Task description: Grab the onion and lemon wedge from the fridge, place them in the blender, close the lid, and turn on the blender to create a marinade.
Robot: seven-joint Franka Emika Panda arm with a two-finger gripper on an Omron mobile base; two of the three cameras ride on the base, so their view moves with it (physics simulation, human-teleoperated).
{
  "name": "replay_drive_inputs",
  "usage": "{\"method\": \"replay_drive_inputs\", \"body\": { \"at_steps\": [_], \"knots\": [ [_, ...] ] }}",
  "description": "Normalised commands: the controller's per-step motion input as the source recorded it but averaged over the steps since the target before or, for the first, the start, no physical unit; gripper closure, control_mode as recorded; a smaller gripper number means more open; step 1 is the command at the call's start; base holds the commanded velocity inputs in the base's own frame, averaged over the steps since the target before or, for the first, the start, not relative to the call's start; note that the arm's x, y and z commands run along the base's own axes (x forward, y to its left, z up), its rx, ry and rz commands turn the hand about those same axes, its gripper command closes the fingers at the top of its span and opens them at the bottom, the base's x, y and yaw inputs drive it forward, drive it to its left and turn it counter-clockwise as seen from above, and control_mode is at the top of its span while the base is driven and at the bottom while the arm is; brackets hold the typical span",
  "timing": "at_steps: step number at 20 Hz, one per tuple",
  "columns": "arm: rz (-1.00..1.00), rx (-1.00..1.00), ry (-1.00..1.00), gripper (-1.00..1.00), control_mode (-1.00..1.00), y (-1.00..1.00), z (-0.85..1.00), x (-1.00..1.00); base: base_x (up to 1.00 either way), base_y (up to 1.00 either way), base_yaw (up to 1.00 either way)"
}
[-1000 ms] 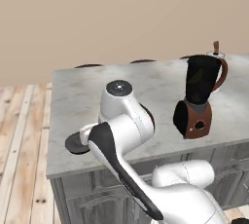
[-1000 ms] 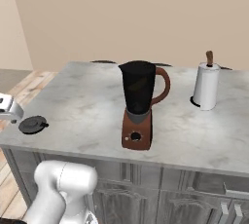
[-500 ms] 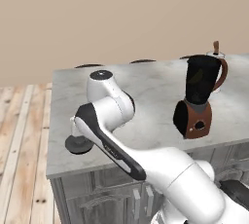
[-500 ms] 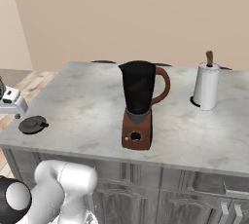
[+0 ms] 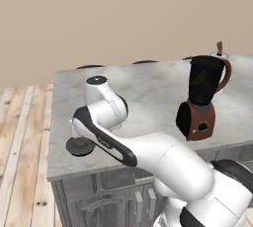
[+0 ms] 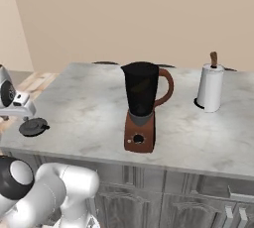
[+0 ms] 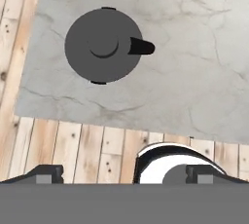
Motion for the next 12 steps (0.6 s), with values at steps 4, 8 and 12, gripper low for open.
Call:
{"method": "replay_drive_inputs", "body": {
  "at_steps": [4,8,12],
  "knots": [
    [-0.01,0.0,0.11,-1.0,-1.0,0.2,-0.45,0.3,0.0,0.0,0.0],
    [0.0,0.0,0.1,-1.0,-1.0,0.24,-0.39,0.25,0.0,0.0,0.0],
    [0.0,-0.01,0.06,-1.0,-1.0,0.19,-0.08,0.26,0.0,0.0,0.0]
  ]
}}
